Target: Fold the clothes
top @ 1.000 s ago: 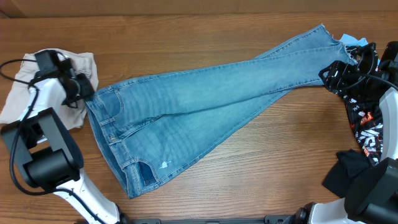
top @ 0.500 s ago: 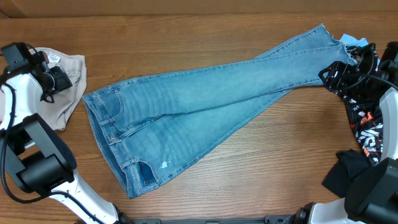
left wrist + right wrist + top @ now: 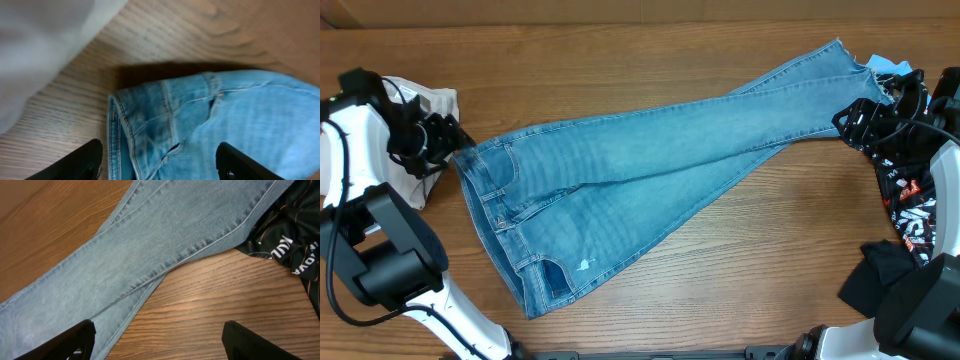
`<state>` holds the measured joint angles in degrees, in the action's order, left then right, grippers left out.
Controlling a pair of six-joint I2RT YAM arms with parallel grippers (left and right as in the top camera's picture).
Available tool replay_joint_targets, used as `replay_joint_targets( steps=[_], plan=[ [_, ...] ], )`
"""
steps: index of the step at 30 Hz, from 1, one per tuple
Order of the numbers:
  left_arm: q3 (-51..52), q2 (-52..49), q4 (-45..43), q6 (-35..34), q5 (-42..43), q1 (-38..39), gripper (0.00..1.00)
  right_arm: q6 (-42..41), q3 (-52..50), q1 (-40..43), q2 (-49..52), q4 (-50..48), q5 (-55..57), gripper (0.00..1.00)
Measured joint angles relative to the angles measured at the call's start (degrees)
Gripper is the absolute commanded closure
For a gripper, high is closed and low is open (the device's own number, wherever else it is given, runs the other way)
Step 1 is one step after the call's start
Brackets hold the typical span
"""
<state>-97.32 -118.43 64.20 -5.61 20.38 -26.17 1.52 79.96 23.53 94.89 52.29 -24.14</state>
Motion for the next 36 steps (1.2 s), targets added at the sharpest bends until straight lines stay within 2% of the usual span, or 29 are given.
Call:
replay_joint_targets(
  steps=[6, 10, 12, 14, 19, 24, 26, 36],
  plan=[
    [6.51, -0.11, -4.11, -1.40, -3.96, 0.70, 0.23, 0.02, 0.00, 0.00, 0.00, 0.98, 0.02, 0.13],
    [8.63, -0.20, -7.26, -2.19, -4.81, 0.74, 0.27, 0.02, 0.00, -0.02, 0.00, 0.96, 0.13, 0.13],
    [9.31, -0.22, -9.07, -2.64, -4.81, 1.18, 0.35, 0.02, 0.00, 0.00, 0.00, 0.96, 0.13, 0.13],
    [9.90, -0.22, -10.99, -3.02, -4.81, 2.03, 0.50, 0.00, 0.00, 0.00, 0.00, 0.96, 0.13, 0.13],
    [10.51, -0.22, -13.53, -3.08, -5.75, 4.92, 0.61, -0.02, 0.00, 0.00, 0.00, 1.03, 0.13, 0.13],
    [10.51, -0.22, -14.10, -2.89, -6.08, 5.97, 0.91, 0.02, 0.00, 0.00, 0.00, 1.09, 0.15, 0.13],
    [10.51, -0.22, -14.08, -2.47, -6.05, 5.95, 0.96, 0.00, 0.00, 0.00, 0.00, 1.09, 0.13, 0.13],
    [6.84, -0.07, -11.10, -1.66, -6.05, 5.05, 0.96, 0.00, 0.00, 0.00, 0.00, 1.14, 0.31, 0.15]
  ],
)
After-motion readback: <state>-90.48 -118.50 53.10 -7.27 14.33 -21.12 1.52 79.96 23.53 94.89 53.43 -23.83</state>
